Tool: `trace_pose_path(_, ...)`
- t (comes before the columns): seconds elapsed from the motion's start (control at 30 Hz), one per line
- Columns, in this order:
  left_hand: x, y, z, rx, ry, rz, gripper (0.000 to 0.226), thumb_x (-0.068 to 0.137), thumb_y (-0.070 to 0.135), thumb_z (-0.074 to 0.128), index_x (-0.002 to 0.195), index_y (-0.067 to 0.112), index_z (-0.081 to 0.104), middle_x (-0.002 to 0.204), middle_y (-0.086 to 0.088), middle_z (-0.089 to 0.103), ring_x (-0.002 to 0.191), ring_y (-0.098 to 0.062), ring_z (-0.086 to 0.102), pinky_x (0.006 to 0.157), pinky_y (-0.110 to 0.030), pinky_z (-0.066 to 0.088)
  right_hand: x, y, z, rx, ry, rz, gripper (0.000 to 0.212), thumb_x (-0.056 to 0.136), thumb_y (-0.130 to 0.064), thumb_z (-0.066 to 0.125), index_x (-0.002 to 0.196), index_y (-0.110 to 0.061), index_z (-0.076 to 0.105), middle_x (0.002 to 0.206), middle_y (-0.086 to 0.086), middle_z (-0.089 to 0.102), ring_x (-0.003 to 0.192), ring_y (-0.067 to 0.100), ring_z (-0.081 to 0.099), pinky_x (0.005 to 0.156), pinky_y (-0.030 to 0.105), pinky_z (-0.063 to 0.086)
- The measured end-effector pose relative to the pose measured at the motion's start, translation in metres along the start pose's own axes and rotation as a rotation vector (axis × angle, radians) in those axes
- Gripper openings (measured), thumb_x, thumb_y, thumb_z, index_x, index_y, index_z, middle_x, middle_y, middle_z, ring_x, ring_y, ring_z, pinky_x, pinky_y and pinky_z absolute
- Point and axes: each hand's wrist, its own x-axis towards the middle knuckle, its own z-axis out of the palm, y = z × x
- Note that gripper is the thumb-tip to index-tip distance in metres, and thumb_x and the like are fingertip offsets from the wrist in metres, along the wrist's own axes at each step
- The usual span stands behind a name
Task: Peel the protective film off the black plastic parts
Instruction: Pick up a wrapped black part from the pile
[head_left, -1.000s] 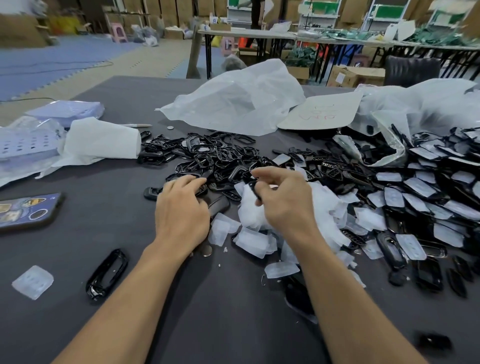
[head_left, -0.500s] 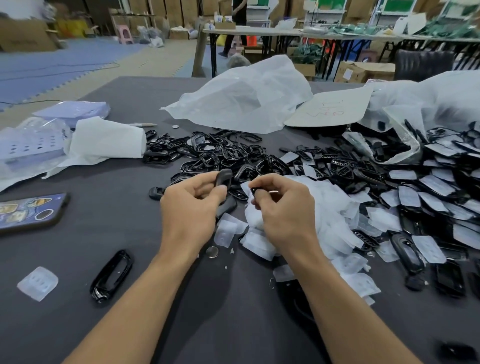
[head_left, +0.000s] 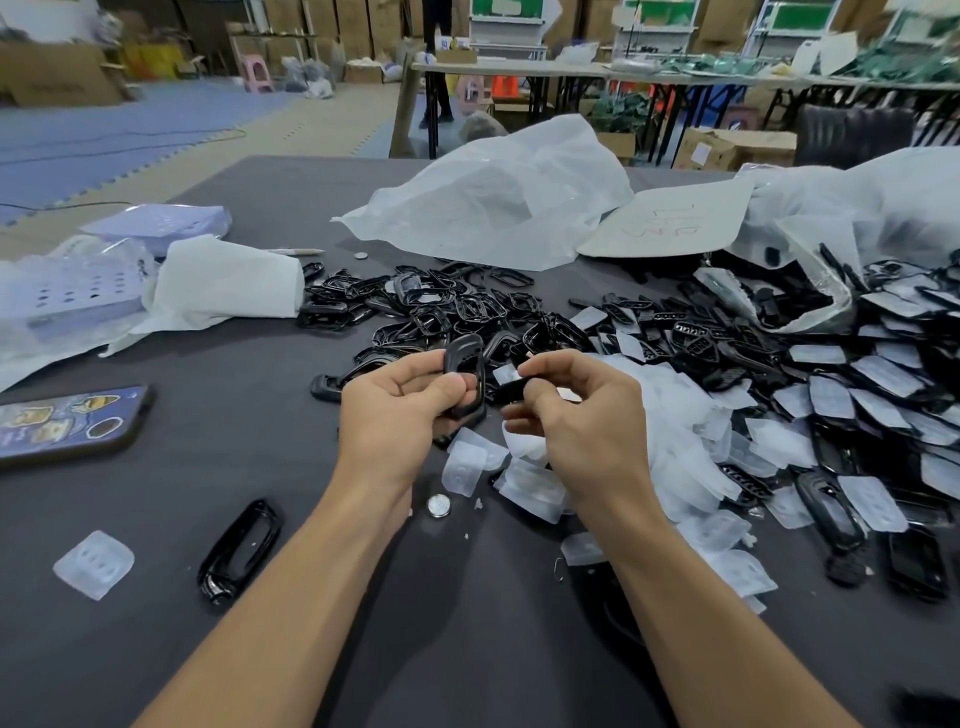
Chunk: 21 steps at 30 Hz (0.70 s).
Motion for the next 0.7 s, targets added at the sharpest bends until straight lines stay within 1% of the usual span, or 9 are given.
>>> trace_pose_path(0.1, 0.0014, -0.0004, 0.0005, -0.012, -0.018, -0.037, 0.017, 0.090, -0.006, 0.071, 0.102, 0.005, 0.075, 0.088, -0.011, 0.081, 0.076, -0.017, 0.076, 0.081, -0.040, 0.065, 0.0008, -0.0008, 0.0003, 0.068, -0.029, 0.014, 0.016, 0.084, -0.007, 0.070, 0.077, -0.020, 0.078, 0.080, 0.004, 0.077, 0.075, 0.023, 0.078, 0.069, 0.031, 0.063)
trace_pose_path(0.13, 0.0015, -0.0006, 0.0002, -0.010, -0.018, -0.047, 0.017, 0.090, -0.005, 0.071, 0.104, 0.004, 0.074, 0.088, -0.011, 0.081, 0.076, -0.018, 0.076, 0.080, -0.039, 0.066, 0.0012, -0.0006, 0.0002, 0.090, -0.036, 0.030, 0.018, 0.084, -0.007, 0.070, 0.077, -0.020, 0.079, 0.081, 0.004, 0.078, 0.078, 0.022, 0.078, 0.071, 0.029, 0.062)
trace_pose_path(0.23, 0.0022, -0.0013, 0.0004, -0.025, -0.022, -0.063, 0.015, 0.091, -0.005, 0.070, 0.102, 0.004, 0.073, 0.083, -0.009, 0.080, 0.073, -0.017, 0.076, 0.071, -0.032, 0.066, 0.0032, 0.0002, -0.0004, 0.200, -0.059, 0.090, 0.042, 0.089, 0.015, 0.057, 0.077, -0.019, 0.080, 0.087, 0.006, 0.079, 0.086, 0.023, 0.077, 0.074, 0.027, 0.061)
trace_pose_path(0.3, 0.0029, -0.0017, 0.0012, -0.044, -0.020, -0.069, 0.014, 0.092, -0.005, 0.069, 0.103, 0.003, 0.072, 0.082, -0.008, 0.080, 0.071, -0.017, 0.076, 0.068, -0.030, 0.065, 0.0033, -0.0010, -0.0009, 0.275, -0.069, 0.114, 0.046, 0.090, 0.021, 0.052, 0.087, -0.016, 0.079, 0.091, 0.008, 0.079, 0.089, 0.025, 0.077, 0.075, 0.026, 0.061)
trace_pose_path(0.37, 0.0027, -0.0016, 0.0025, -0.089, -0.011, -0.076, 0.013, 0.092, -0.005, 0.068, 0.105, -0.001, 0.069, 0.081, -0.010, 0.079, 0.069, -0.018, 0.074, 0.068, -0.031, 0.064, 0.0034, -0.0028, -0.0018, 0.343, -0.068, 0.147, 0.039, 0.091, 0.021, 0.055, 0.097, -0.011, 0.076, 0.093, 0.010, 0.080, 0.085, 0.026, 0.078, 0.072, 0.026, 0.061)
trace_pose_path(0.47, 0.0023, -0.0007, 0.0025, -0.193, -0.019, -0.103, 0.009, 0.093, -0.008, 0.064, 0.095, 0.001, 0.067, 0.079, -0.012, 0.076, 0.069, -0.020, 0.072, 0.077, -0.040, 0.066, 0.0022, -0.0060, -0.0023, 0.362, -0.065, 0.175, 0.028, 0.089, 0.015, 0.065, 0.103, -0.007, 0.074, 0.087, 0.013, 0.079, 0.075, 0.024, 0.077, 0.068, 0.025, 0.061)
trace_pose_path(0.53, 0.0022, 0.0014, 0.0018, -0.253, -0.051, -0.146, 0.016, 0.094, -0.007, 0.061, 0.086, 0.004, 0.069, 0.080, -0.013, 0.075, 0.075, -0.023, 0.071, 0.080, -0.042, 0.066, 0.0011, -0.0075, -0.0025, 0.340, -0.044, 0.173, 0.022, 0.087, 0.012, 0.071, 0.096, -0.007, 0.076, 0.080, 0.014, 0.078, 0.070, 0.023, 0.076, 0.065, 0.026, 0.061)
trace_pose_path(0.6, 0.0020, 0.0042, 0.0000, -0.308, -0.105, -0.195, 0.024, 0.096, -0.005, 0.057, 0.080, 0.008, 0.069, 0.081, -0.012, 0.073, 0.079, -0.023, 0.070, 0.079, -0.039, 0.066, -0.0002, -0.0089, -0.0029, 0.332, -0.038, 0.157, 0.018, 0.085, 0.008, 0.076, 0.085, -0.009, 0.078, 0.074, 0.013, 0.076, 0.065, 0.021, 0.074, 0.062, 0.026, 0.060)
trace_pose_path(0.7, -0.0010, 0.0081, -0.0022, -0.348, -0.204, -0.261, 0.020, 0.097, -0.003, 0.055, 0.085, 0.010, 0.062, 0.083, -0.007, 0.076, 0.074, -0.017, 0.074, 0.072, -0.033, 0.065, -0.0017, -0.0096, -0.0038, 0.283, -0.049, 0.116, 0.018, 0.083, 0.003, 0.080, 0.077, -0.015, 0.080, 0.071, 0.011, 0.075, 0.058, 0.019, 0.068, 0.058, 0.023, 0.056)
